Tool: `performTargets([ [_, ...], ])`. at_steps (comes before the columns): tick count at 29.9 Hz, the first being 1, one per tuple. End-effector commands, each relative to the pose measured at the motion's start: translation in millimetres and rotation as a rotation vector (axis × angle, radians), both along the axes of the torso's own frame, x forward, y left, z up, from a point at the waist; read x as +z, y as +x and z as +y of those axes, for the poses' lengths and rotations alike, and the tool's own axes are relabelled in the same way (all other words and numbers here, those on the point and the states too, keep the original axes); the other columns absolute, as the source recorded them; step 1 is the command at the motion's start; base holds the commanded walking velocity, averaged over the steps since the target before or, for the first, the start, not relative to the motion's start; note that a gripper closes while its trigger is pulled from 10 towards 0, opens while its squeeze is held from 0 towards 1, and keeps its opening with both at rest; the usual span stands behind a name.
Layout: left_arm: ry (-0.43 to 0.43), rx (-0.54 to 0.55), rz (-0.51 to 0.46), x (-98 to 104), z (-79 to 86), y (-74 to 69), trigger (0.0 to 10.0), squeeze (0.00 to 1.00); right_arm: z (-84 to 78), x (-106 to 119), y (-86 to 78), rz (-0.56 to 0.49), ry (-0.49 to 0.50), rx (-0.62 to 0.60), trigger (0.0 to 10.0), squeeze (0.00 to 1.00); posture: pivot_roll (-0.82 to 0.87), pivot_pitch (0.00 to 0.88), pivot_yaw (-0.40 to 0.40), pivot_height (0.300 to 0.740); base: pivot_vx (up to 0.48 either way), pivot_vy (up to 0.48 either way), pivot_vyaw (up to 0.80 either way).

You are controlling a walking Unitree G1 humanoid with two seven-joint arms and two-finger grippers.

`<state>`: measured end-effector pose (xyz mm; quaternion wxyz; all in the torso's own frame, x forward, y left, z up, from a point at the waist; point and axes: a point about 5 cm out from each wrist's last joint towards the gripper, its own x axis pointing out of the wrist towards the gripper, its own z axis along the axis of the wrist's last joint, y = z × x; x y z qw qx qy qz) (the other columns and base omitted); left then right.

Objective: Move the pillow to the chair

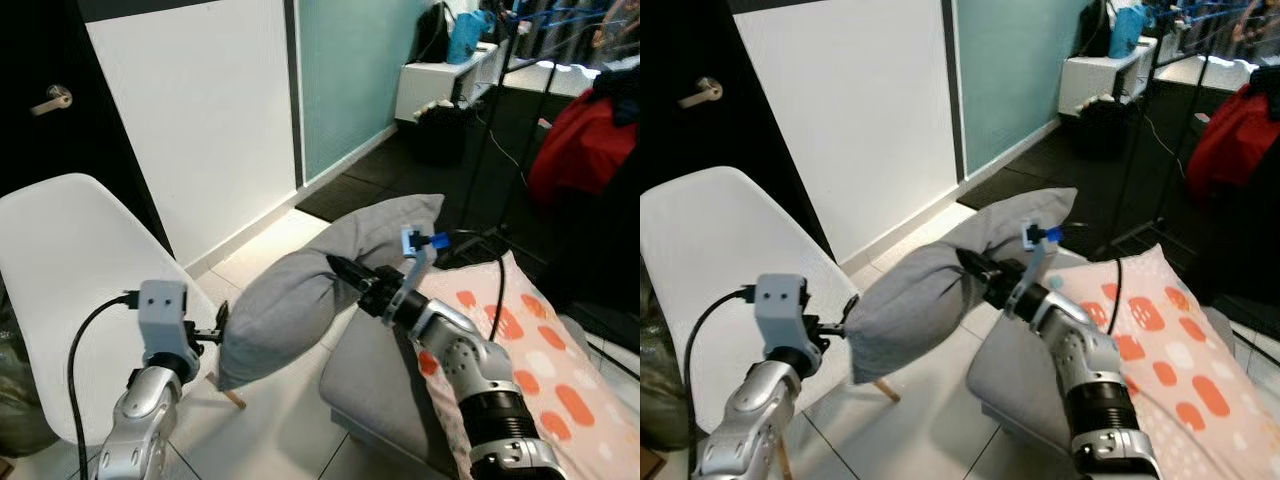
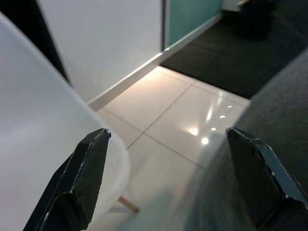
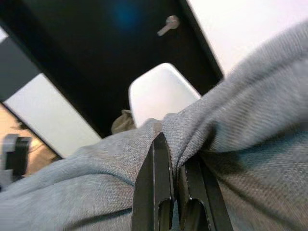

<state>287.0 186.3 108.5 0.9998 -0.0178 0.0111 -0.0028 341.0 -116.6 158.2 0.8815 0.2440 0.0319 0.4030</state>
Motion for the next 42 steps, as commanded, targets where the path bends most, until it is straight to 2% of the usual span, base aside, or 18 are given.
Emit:
performTargets([
  [1, 0.011, 0.007, -0.001, 1, 0.1, 0.0, 10.0, 0.0, 9.2, 18, -0.6, -0.08, 0.039, 0.051, 10.0, 0.0, -0.12, 0.019, 0.003, 0.74, 0.0, 0.0, 0.77],
  [9, 0.014, -0.008, -0.005, 2, -3.6, -3.6, 10.0, 0.0, 12.7, 14, -5.9, -0.074, 0.041, 0.076, 10.0, 0.0, -0.12, 0.027, -0.002, 0.74, 0.0, 0.0, 0.77],
  [15, 0.014, -0.043, -0.007, 5, -7.7, -4.3, 10.0, 0.0, 13.4, 17, -6.6, -0.083, 0.038, 0.089, 10.0, 0.0, -0.12, 0.027, -0.001, 0.74, 0.0, -0.459, 0.77],
  [21, 0.063, -0.03, -0.014, 9, -8.2, -0.8, 10.0, 0.0, 13.1, 13, -6.3, -0.073, 0.031, 0.077, 10.0, 0.0, -0.12, 0.025, 0.001, 0.74, 0.0, -0.079, 0.77],
  [25, 0.044, -0.029, -0.032, 13, -7.7, 1.2, 10.0, 0.0, 11.2, 13, -0.5, -0.07, -0.005, 0.026, 10.0, 0.0, -0.12, 0.023, 0.002, 0.74, 0.0, 0.0, 0.77],
  [33, 0.041, -0.023, -0.035, 15, -6.4, 1.2, 10.0, 0.0, 10.1, 14, 0.8, -0.067, -0.001, 0.013, 10.0, 0.0, -0.12, 0.028, 0.002, 0.74, 0.0, 0.0, 0.44],
  [42, 0.016, -0.036, -0.047, 18, -7.8, 0.7, 10.0, 0.0, 10.6, 12, -0.3, -0.083, -0.053, 0.008, 10.0, 0.0, -0.13, 0.027, 0.003, 0.74, 0.174, 0.0, 0.0],
])
